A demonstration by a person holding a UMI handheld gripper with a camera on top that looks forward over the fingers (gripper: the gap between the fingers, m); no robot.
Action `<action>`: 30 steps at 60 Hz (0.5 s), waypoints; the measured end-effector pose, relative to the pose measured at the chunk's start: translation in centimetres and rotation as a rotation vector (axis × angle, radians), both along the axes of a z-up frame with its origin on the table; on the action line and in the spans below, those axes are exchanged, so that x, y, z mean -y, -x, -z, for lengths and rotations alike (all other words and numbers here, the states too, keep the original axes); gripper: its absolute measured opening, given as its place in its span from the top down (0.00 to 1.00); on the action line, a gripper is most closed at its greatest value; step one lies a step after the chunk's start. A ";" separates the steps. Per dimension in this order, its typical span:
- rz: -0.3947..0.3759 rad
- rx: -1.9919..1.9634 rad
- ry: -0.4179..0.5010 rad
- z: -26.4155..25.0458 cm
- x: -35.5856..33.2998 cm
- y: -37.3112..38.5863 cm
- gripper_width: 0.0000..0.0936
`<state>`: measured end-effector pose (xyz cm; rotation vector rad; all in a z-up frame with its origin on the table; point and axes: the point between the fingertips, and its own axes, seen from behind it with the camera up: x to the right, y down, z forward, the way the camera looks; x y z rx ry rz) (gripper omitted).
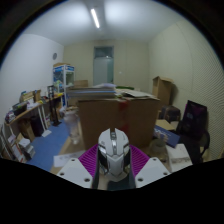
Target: Arrange mouse
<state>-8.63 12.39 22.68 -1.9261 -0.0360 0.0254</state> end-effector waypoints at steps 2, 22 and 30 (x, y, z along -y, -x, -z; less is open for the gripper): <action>0.012 0.002 0.025 1.3 0.0 -2.4 0.56; 0.021 -0.047 0.355 21.4 4.9 -8.9 0.56; 0.029 -0.020 0.383 24.2 5.7 -8.6 0.55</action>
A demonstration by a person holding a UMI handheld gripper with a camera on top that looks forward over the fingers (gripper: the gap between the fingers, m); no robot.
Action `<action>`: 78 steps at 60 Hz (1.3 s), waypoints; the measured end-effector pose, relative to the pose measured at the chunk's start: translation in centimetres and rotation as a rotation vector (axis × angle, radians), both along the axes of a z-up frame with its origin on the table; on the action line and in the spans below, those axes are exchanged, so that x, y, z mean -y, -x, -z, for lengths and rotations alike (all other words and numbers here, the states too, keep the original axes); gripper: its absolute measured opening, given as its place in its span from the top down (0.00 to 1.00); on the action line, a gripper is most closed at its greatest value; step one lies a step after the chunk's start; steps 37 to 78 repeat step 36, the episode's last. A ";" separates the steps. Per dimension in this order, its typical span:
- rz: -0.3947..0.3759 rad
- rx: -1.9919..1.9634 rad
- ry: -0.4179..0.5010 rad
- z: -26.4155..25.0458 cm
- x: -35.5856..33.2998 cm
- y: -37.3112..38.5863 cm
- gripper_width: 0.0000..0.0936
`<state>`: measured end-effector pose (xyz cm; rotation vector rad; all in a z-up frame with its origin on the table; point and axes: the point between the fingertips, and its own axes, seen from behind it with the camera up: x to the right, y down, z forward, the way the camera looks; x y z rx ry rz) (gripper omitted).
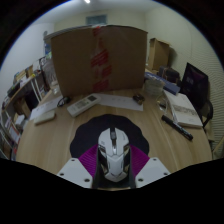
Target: Arrange mouse
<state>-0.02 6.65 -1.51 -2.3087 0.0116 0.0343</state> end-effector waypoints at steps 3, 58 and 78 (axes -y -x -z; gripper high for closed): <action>-0.021 0.042 0.009 0.0 0.1 0.0 0.53; 0.096 -0.071 0.022 -11.9 11.9 5.8 0.10; 0.096 -0.071 0.022 -11.9 11.9 5.8 0.10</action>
